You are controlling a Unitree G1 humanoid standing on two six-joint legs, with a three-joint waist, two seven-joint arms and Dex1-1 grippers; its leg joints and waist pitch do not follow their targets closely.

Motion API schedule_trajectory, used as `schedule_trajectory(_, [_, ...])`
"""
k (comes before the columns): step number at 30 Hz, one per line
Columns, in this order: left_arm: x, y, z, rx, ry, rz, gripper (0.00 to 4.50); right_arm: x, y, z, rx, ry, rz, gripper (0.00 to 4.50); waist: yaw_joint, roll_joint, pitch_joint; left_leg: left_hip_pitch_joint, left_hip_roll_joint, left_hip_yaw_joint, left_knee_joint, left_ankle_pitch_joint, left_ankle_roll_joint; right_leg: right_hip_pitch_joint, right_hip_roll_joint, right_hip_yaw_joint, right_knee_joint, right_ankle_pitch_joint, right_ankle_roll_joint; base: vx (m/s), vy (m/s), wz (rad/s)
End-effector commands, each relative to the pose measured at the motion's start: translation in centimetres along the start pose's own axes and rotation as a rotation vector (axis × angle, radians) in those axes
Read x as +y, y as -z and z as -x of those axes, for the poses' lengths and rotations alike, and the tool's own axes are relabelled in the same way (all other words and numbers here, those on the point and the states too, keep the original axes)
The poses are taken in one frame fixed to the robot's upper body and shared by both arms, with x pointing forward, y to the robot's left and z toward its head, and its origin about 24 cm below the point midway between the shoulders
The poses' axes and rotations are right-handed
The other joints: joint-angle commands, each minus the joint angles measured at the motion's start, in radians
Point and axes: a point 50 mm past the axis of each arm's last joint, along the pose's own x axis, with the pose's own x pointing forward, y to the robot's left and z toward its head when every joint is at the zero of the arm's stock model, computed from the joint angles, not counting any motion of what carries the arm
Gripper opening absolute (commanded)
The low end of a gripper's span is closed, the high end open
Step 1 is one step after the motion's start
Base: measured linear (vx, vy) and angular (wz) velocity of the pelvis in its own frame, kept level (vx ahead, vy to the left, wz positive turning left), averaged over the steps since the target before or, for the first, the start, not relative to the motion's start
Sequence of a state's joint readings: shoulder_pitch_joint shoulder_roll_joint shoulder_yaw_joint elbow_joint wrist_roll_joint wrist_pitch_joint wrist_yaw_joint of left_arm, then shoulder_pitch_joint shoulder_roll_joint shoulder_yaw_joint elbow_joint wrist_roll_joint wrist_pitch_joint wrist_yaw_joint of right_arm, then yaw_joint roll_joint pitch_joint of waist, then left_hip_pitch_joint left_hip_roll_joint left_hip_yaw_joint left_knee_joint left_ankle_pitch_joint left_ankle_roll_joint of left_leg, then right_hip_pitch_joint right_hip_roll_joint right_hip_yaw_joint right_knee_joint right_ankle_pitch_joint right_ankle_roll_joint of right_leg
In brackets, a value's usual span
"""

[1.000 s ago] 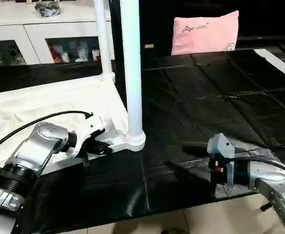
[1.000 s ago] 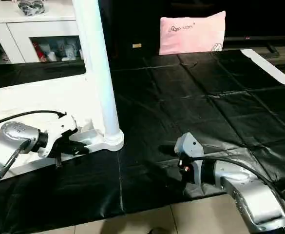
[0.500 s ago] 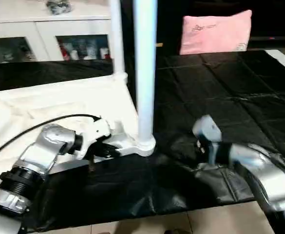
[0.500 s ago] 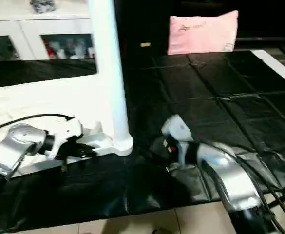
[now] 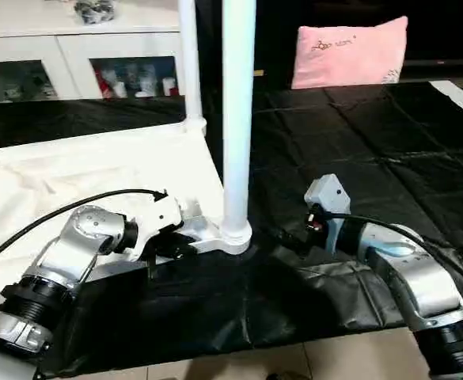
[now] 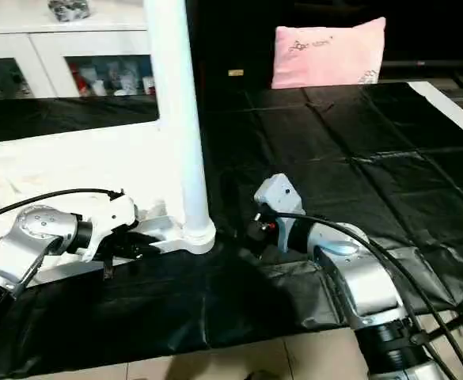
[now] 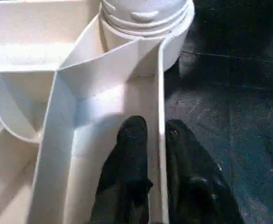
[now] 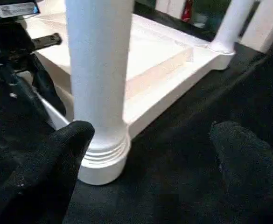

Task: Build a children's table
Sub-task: Rotate leg to tighten

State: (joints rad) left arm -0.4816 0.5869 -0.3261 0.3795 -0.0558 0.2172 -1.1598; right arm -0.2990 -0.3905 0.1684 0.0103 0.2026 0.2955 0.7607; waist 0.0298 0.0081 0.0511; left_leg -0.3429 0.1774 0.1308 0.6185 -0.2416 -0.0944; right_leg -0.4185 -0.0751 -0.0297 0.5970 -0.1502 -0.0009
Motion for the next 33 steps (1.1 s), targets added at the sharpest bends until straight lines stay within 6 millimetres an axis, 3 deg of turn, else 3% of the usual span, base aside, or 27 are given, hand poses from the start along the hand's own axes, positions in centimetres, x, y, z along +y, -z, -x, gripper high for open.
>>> schedule_trajectory(1, [0.19, -0.20, 0.22, -0.020, -0.026, 0.000, 0.61, -0.17, -0.62, -0.16, -0.030, -0.001, 0.019, 4.50, -0.004, 0.009, -0.060, -0.013, 0.024, 0.014, -0.090, -0.134, 0.013, 0.064, -0.042, 0.029, -0.053, -0.216, -0.234, 0.000, 0.000, 0.00])
schedule_trajectory(18, [0.17, 0.10, 1.21, -0.051, -0.056, 0.044, 0.61, 0.35, 0.16, -0.20, 0.007, -0.072, 0.001, 4.50, -0.003, 0.008, -0.058, -0.012, 0.027, 0.014, -0.092, -0.153, 0.020, 0.063, -0.043, 0.029, -0.055, -0.243, -0.235, 0.000, 0.000, 0.00])
schedule_trajectory(26, [-0.02, 0.07, 1.17, -0.057, -0.039, 0.065, 0.03, 0.44, 0.32, -0.20, 0.010, -0.097, -0.006, 4.50, -0.002, 0.008, -0.059, -0.012, 0.027, 0.014, -0.092, -0.149, 0.021, 0.063, -0.042, 0.029, -0.055, -0.238, -0.235, 0.000, 0.000, 0.00])
schedule_trajectory(33, [-0.05, 0.07, 1.17, -0.059, -0.034, 0.067, 0.01, 0.47, 0.32, -0.19, 0.009, -0.101, -0.006, 4.50, -0.004, 0.008, -0.060, -0.013, 0.027, 0.014, -0.090, -0.130, 0.025, 0.064, -0.043, 0.028, -0.052, -0.205, -0.248, 0.000, 0.000, 0.00])
